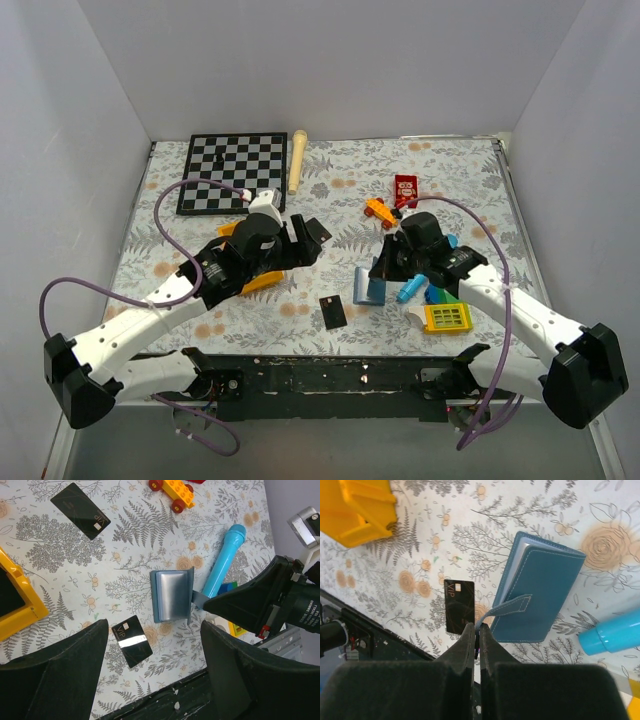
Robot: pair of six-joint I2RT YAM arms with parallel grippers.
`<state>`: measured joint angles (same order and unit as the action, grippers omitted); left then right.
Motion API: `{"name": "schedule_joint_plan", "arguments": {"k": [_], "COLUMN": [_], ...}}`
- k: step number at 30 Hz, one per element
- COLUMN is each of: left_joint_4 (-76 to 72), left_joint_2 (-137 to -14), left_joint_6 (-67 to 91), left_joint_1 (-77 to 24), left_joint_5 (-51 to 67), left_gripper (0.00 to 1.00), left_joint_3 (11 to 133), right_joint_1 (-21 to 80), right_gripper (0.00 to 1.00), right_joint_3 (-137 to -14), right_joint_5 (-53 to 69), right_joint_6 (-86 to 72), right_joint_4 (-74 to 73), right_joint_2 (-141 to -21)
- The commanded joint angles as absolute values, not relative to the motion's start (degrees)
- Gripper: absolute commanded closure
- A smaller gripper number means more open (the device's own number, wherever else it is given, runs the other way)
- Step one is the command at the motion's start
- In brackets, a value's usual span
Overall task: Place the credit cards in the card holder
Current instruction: Open the card holder at the center of the board.
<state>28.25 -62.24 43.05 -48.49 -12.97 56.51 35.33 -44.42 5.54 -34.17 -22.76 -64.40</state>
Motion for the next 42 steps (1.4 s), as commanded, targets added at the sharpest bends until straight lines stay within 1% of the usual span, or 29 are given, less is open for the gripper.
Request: {"name": "schedule_joint_plan", "arguments": {"k": [1, 9, 13, 17, 23, 28, 32, 38, 42], "left_joint_4": [28.04, 30.41, 30.94, 30.5, 28.04, 25.84, 23.3, 21.36, 17.32], "left_joint_2": [-59.42, -56.52, -55.37, -55.72, -57.48, -61.43, -64.68, -69.16, -72.68], "left_joint_6": [42.89, 42.98, 42.63, 42.98, 43.68, 41.93, 41.05, 40.43, 39.46], "left_joint_1": [-48.25, -45.27, -43.68, -43.33, -43.33, -43.33, -43.33, -43.33, -43.33], "left_joint_5": [-15.02, -16.08, -15.3, -14.07, -10.9, -7.04, -3.78, -3.34, -0.53], "left_gripper": [0.26, 0.26, 0.26, 0.26, 0.27, 0.27, 0.32, 0.39, 0.52], "left_joint_3": [55.99, 56.08, 55.28, 54.32, 53.0, 52.03, 50.63, 50.01, 48.96], "right_joint_1": [35.42, 36.12, 36.74, 36.65, 34.98, 32.96, 31.99, 31.46, 31.38], "right_gripper": [0.99, 0.99, 0.99, 0.99, 0.99, 0.99, 0.99, 0.99, 0.99], "right_joint_3": [-50.95, -62.74, -62.85, -58.55, -51.43, -46.42, -44.04, -42.36, -42.98], "right_joint_5": [11.94, 23.55, 25.84, 21.64, 13.9, 9.14, 6.51, 1.59, 0.26], "right_joint_6": [-31.82, -34.01, -36.99, -38.76, -35.69, -35.25, -35.68, -36.3, -36.12], "right_joint_4": [-18.2, -13.72, -9.59, -7.82, -10.11, -10.81, -12.47, -15.9, -18.01], "right_joint_2": [-64.77, -75.49, -78.66, -79.89, -82.0, -81.39, -80.42, -79.28, -79.98]}}
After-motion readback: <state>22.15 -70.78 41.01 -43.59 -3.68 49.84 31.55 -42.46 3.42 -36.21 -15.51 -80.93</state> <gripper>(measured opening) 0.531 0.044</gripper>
